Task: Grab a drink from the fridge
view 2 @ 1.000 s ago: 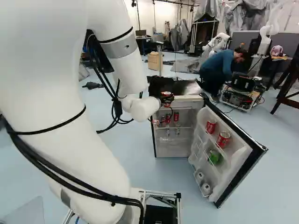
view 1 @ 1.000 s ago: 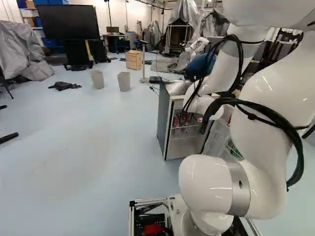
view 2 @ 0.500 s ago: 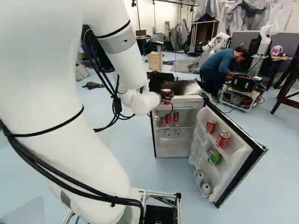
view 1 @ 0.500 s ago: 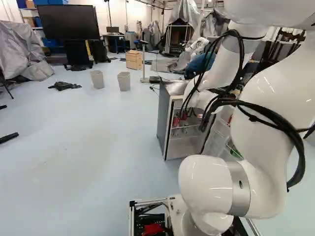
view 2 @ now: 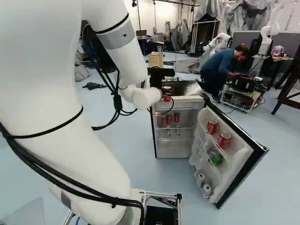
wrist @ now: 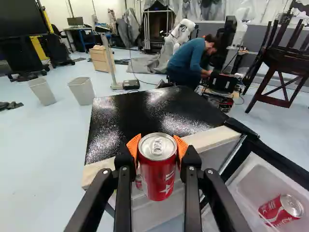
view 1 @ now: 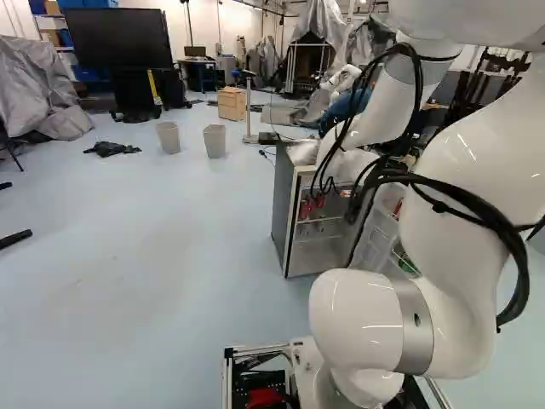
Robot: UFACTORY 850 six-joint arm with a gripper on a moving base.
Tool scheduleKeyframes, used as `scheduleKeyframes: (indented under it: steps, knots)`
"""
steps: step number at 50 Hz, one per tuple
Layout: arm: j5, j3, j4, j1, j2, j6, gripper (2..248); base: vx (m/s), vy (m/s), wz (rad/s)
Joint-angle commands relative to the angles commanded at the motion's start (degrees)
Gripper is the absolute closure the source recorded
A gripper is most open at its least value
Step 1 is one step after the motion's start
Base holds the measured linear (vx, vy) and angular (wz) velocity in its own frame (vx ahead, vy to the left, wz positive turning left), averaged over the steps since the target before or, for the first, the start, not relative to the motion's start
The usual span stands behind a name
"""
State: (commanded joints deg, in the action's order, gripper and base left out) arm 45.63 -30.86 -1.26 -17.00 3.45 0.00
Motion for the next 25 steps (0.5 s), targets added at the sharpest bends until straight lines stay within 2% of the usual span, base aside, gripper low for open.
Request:
scheduleKeyframes:
  steps: [25]
  knots:
    - [-1.64, -3.96, 0.0, 0.71, 2.93, 0.0, 150, 0.0, 0.0, 0.0]
